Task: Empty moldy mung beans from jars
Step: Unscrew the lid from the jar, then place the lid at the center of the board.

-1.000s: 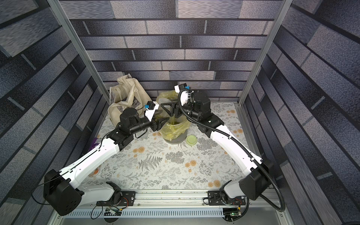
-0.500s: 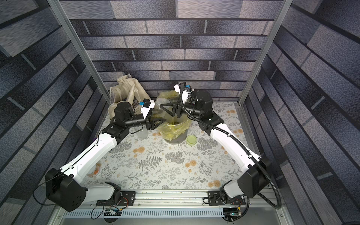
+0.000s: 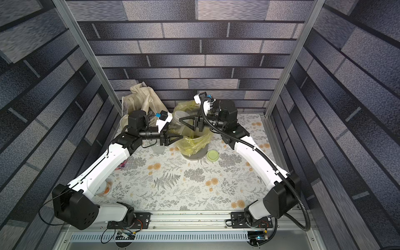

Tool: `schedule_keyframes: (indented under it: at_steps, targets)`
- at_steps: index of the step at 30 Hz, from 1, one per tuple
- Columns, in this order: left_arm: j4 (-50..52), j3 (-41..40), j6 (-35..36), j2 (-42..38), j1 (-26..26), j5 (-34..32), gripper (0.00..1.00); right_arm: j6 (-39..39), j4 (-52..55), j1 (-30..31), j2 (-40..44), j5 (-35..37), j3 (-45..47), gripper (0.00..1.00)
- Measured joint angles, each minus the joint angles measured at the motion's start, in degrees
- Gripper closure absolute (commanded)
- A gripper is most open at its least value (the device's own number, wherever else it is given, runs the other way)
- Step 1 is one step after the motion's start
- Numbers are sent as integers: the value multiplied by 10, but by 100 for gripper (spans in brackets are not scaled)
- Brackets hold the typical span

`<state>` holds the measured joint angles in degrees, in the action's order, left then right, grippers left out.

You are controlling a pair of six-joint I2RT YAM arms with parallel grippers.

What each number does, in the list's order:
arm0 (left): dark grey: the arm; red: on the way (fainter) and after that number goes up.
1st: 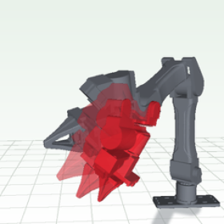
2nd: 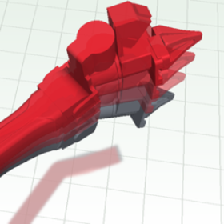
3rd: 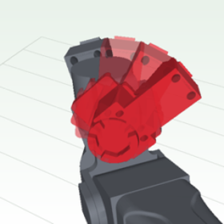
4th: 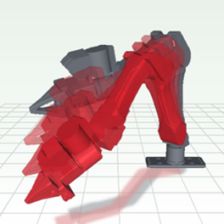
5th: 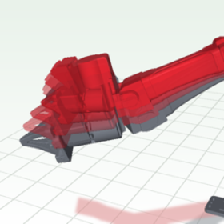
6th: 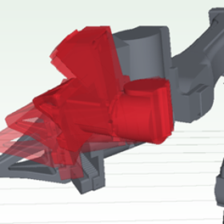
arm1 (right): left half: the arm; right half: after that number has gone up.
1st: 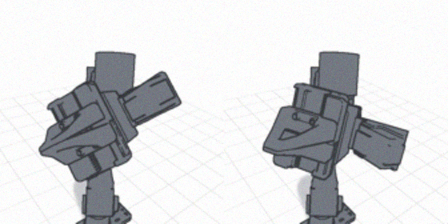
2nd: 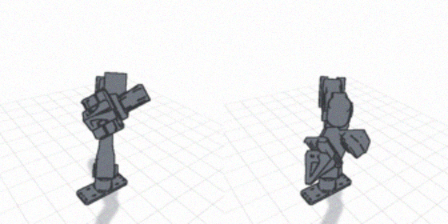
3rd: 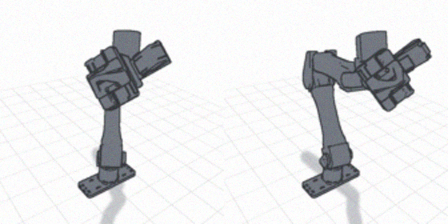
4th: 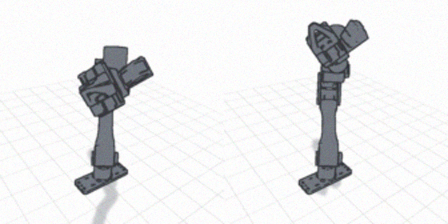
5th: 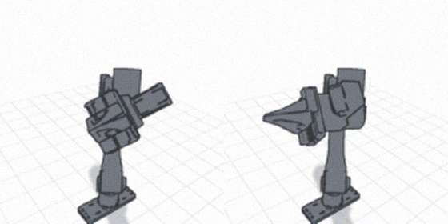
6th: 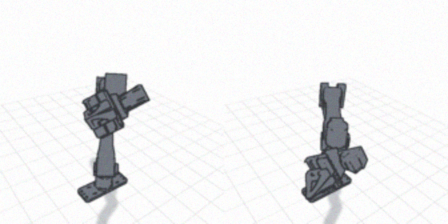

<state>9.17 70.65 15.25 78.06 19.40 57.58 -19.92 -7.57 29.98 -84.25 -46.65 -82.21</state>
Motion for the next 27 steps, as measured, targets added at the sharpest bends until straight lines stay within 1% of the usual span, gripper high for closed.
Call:
schedule_keyframes:
  at_steps: [6,12,17,20,23,27]
  targets:
    - [76,31,39,36,-2,28,52,2,-4,-5,-1,-17,-23,54]
    - [76,28,40,36,-2,22,51,11,-1,-9,-1,-8,-27,54]
    - [56,10,36,23,-2,0,51,29,16,-20,0,23,-22,54]
    - [38,2,27,16,0,-23,51,35,19,-30,12,47,0,55]
    - [16,-9,12,2,3,-57,50,48,31,-39,39,82,35,56]
    - [-8,-19,-3,-22,12,-104,50,69,45,-46,99,140,101,56]
